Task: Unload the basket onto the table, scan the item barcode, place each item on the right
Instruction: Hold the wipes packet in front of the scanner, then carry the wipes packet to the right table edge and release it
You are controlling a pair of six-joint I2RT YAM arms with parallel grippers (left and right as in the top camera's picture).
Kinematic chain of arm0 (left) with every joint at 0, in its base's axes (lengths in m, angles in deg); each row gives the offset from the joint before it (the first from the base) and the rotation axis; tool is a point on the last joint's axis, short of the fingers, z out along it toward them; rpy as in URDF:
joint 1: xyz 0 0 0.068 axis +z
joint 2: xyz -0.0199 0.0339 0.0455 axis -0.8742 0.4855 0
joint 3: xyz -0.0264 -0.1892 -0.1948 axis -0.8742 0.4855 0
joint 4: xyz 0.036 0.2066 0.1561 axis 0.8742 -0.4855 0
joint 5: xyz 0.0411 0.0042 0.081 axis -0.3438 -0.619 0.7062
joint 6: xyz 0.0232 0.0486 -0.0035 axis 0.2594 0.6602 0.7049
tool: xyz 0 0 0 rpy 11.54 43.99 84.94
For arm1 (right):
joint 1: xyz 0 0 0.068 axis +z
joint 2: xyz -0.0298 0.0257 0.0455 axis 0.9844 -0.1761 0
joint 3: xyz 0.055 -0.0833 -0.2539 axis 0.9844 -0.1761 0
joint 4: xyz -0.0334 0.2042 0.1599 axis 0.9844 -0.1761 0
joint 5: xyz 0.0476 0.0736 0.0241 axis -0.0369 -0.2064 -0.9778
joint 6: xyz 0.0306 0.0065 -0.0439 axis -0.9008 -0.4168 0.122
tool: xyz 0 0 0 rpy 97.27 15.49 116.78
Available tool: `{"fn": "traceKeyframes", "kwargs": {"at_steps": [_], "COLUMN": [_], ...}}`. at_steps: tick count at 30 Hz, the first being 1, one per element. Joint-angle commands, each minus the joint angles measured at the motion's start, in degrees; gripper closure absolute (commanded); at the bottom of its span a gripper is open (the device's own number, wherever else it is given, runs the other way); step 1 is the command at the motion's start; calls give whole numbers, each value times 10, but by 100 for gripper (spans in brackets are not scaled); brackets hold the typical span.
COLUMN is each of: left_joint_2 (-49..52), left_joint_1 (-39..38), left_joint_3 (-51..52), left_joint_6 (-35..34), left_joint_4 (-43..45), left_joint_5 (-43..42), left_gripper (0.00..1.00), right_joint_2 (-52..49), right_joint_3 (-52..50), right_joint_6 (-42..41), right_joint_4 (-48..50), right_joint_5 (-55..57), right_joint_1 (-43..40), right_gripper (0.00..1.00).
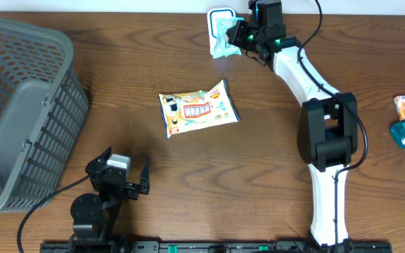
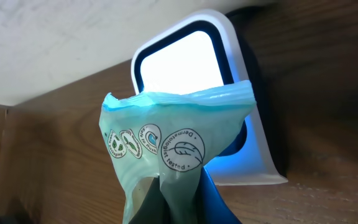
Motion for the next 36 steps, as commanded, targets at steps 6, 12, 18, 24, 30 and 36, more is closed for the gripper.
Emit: {"fn": "traceKeyframes", "kwargs": {"at_steps": [6,12,18,24,30,36], "left_joint_2": [-3,-3,-3,-3,-3,-3], "left_joint_1": [3,3,3,3,3,3], "left_joint_3": [9,9,9,9,9,9], "left_joint_6": [10,10,10,10,10,10], "left_joint_4": [-12,-12,-12,-12,-12,-12], "left_joint_5": [-7,-7,-7,-7,-7,-7], "left_gripper": [2,2,2,2,2,2], "right_joint_2": [12,71,112,97,62,27], "right_joint_3": [19,19,19,16,12,12], "right_joint_6": [19,60,64,90,145,148], "right_joint_4": [-24,-136,-292,-370,-373,-379], "right_joint_5": [-27,-16,79,245,264,265], "right_joint_1": [-12,-70,-186,-301,-387,-431], "right_gripper": [99,99,99,94,91,82]}}
